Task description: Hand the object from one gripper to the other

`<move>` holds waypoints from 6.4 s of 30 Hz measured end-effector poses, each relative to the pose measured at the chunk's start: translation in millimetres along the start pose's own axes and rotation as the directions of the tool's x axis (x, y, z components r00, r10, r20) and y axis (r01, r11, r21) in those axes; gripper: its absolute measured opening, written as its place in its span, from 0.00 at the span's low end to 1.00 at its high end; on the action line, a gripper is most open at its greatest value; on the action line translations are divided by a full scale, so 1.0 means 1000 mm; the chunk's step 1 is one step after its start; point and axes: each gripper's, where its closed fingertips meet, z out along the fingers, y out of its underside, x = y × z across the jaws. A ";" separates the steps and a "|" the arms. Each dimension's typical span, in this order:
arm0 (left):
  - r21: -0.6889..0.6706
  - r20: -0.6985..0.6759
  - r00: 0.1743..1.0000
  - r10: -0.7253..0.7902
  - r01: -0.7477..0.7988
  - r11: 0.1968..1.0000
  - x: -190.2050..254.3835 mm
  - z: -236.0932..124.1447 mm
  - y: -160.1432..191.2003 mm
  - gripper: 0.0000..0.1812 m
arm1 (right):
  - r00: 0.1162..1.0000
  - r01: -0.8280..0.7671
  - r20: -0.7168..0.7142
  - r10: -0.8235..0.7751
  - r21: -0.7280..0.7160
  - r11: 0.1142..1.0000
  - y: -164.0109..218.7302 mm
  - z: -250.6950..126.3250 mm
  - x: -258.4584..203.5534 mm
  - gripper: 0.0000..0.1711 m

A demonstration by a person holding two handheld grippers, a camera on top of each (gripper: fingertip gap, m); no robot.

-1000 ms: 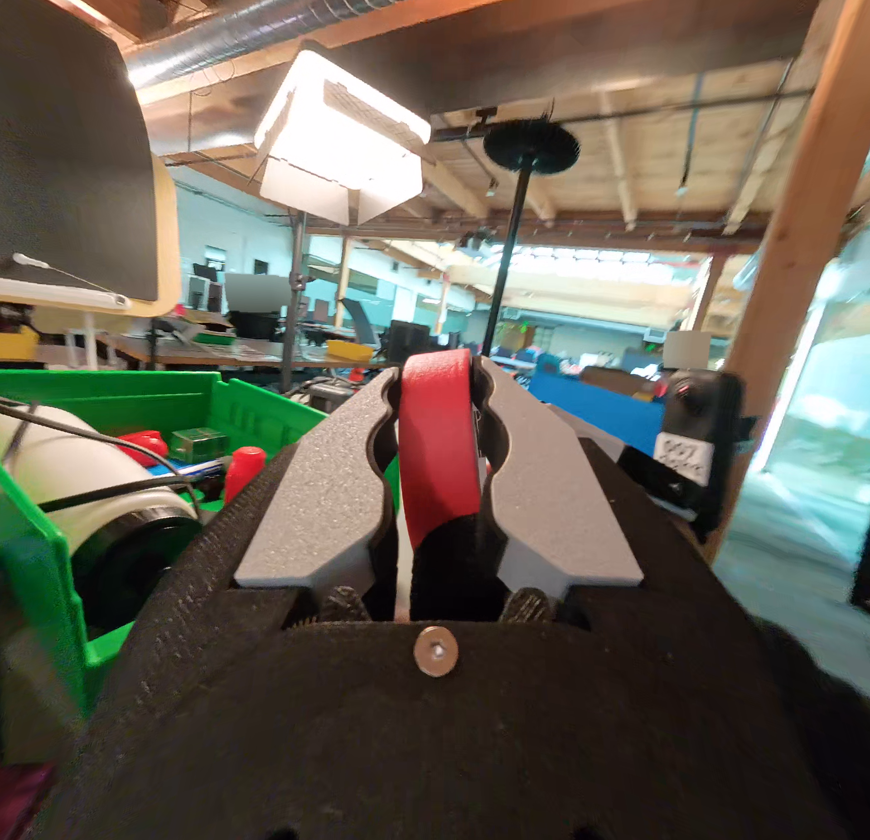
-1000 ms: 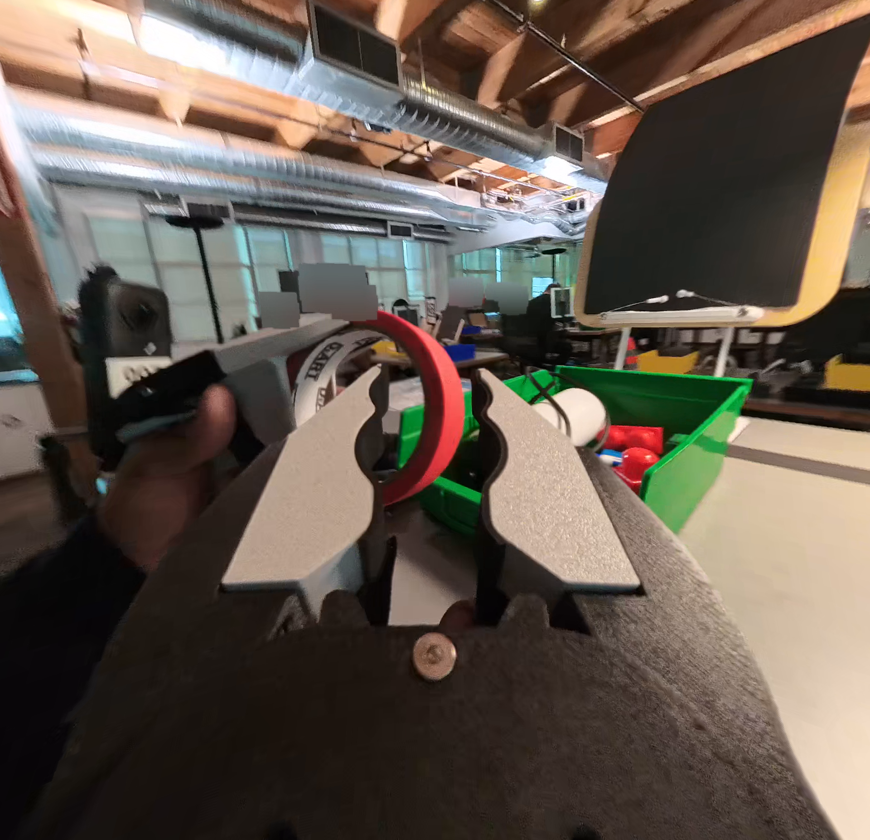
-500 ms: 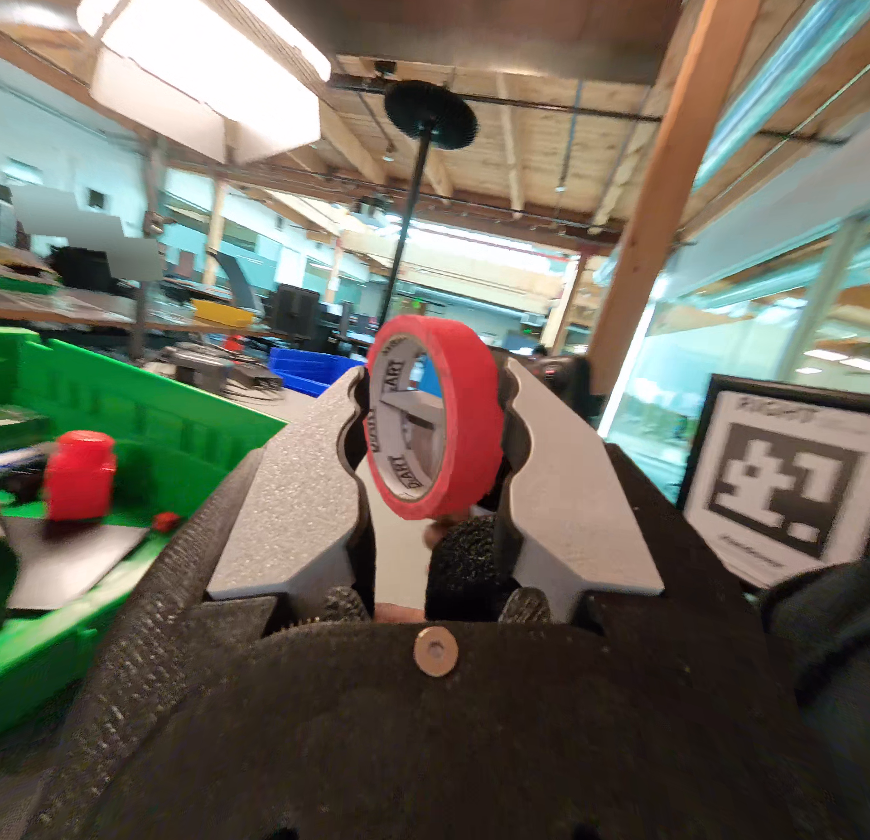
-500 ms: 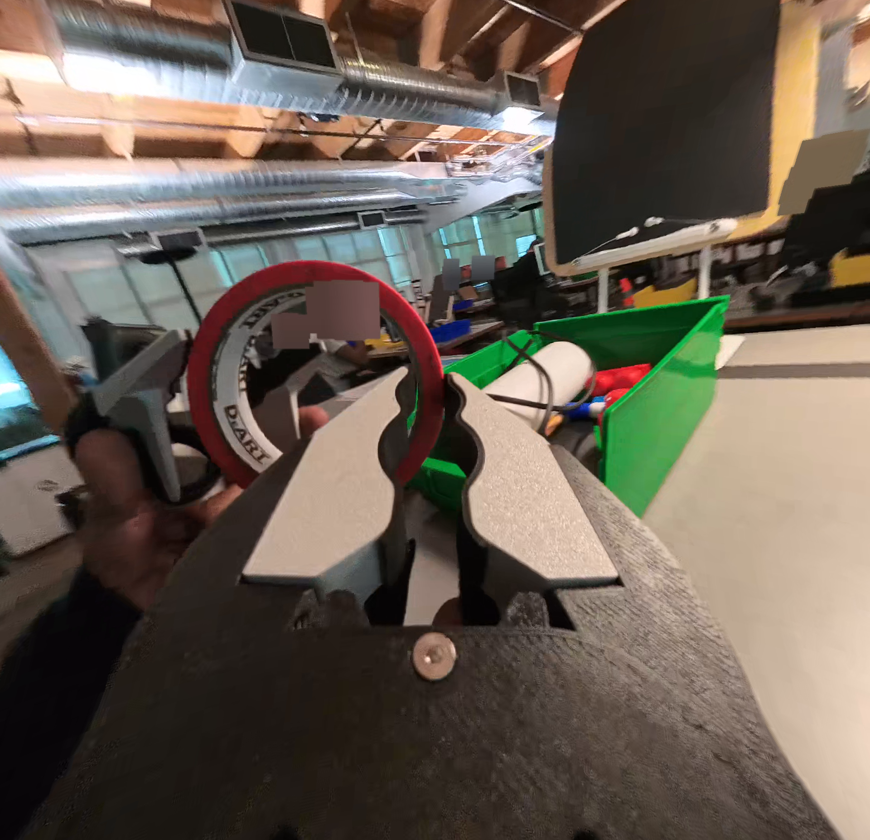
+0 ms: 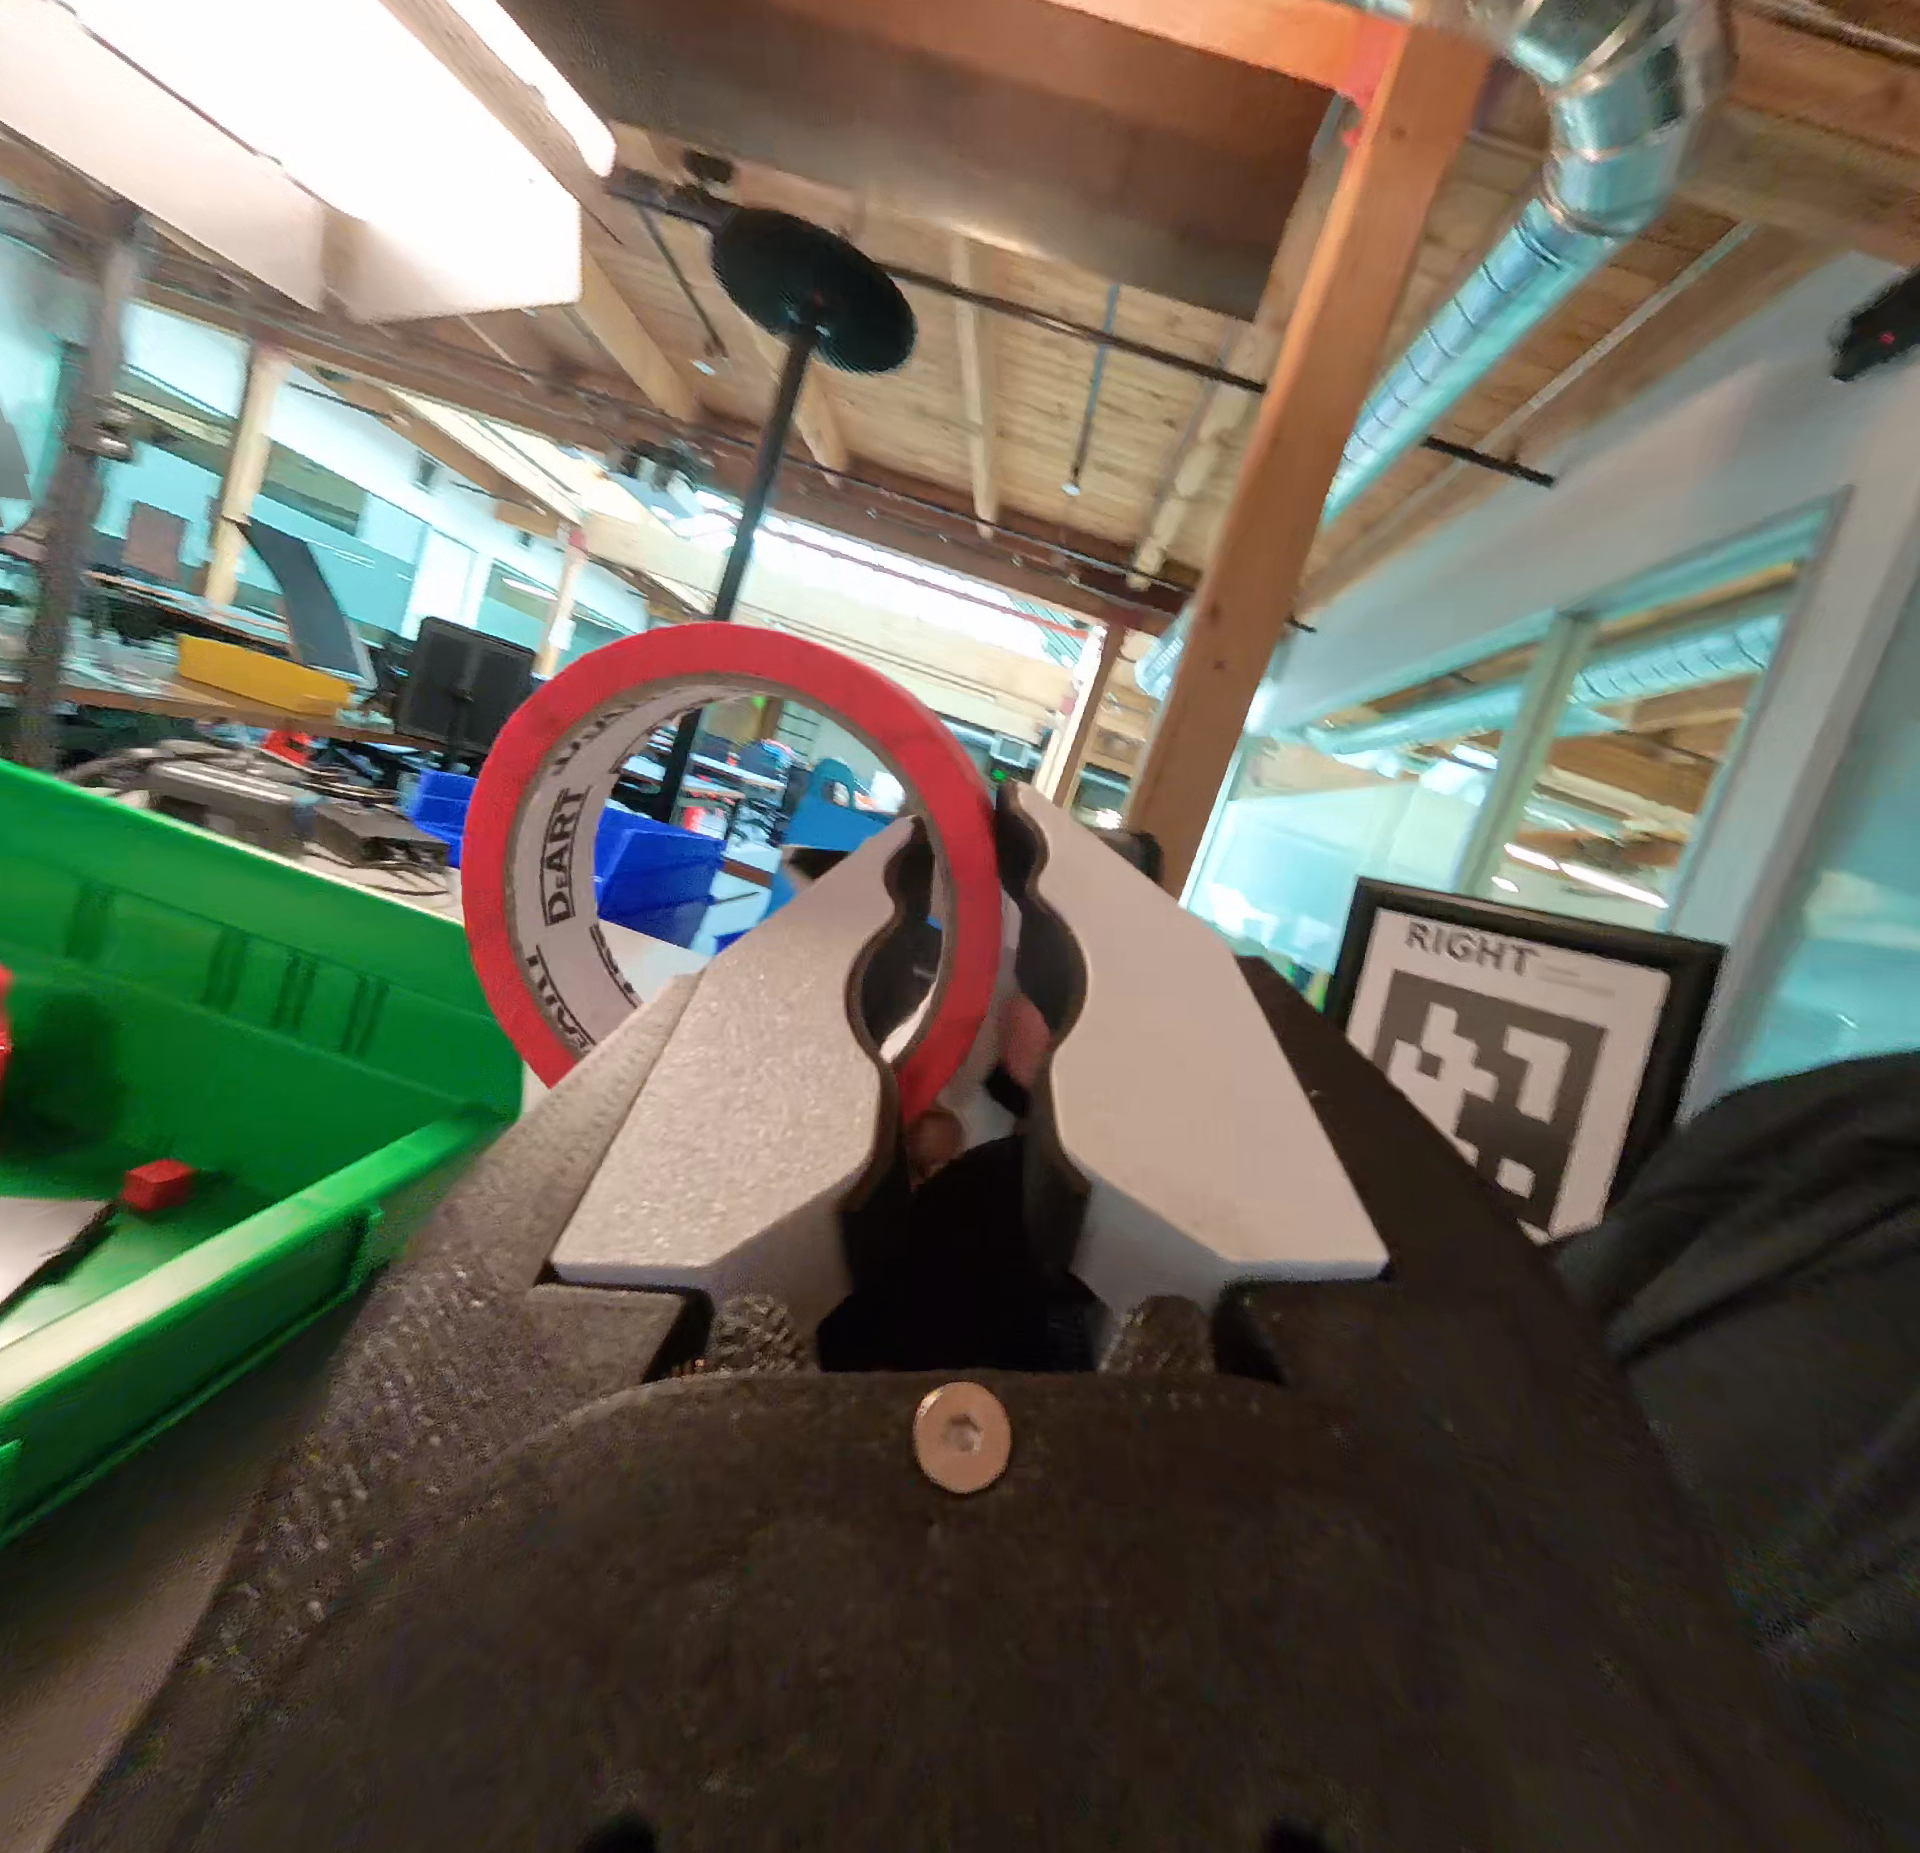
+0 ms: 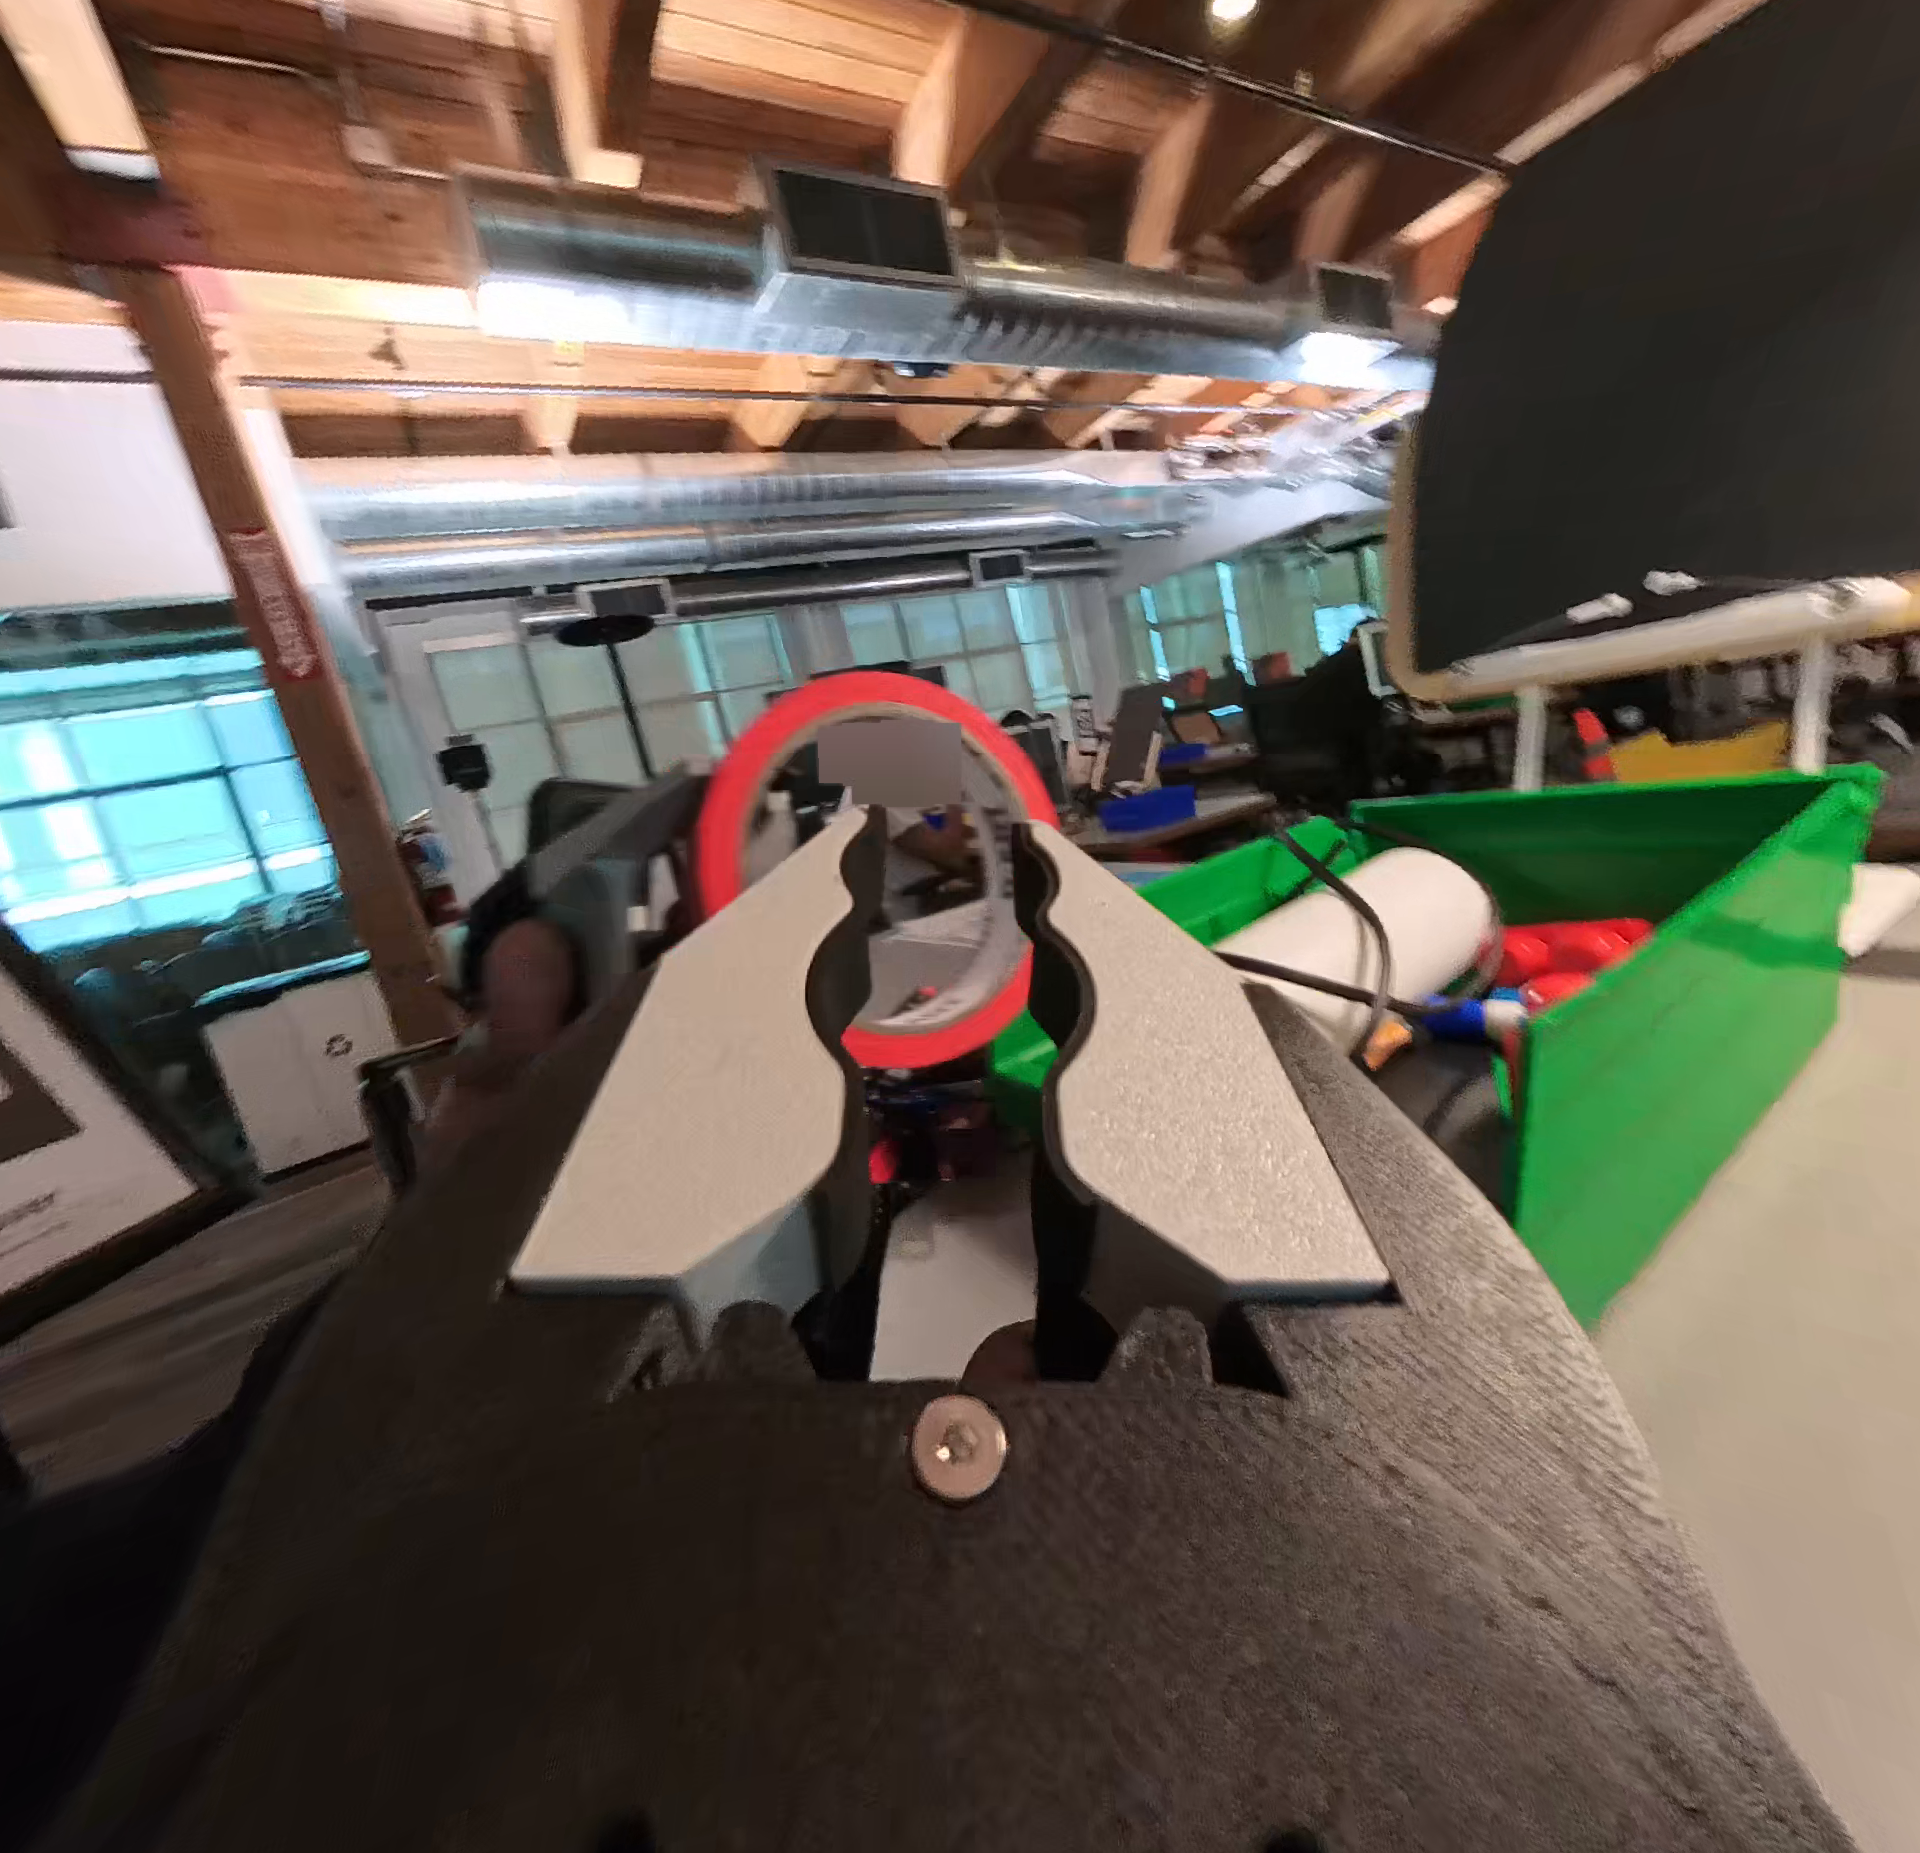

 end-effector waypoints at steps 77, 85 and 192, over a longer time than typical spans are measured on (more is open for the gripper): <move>-0.076 -0.060 0.997 0.038 -0.042 0.996 0.016 0.012 0.019 0.16 | 0.877 -0.288 0.388 0.283 -0.045 0.956 -0.009 -0.007 -0.047 0.07; -0.183 -0.068 0.982 0.175 -0.185 0.966 0.020 0.015 0.038 0.08 | 0.870 -0.272 0.412 0.272 -0.059 0.960 -0.006 -0.007 -0.054 0.13; -0.060 -0.041 0.999 0.016 -0.018 0.998 0.008 0.007 0.014 0.07 | 0.913 -0.097 0.385 0.135 -0.117 0.988 0.015 -0.001 -0.063 0.13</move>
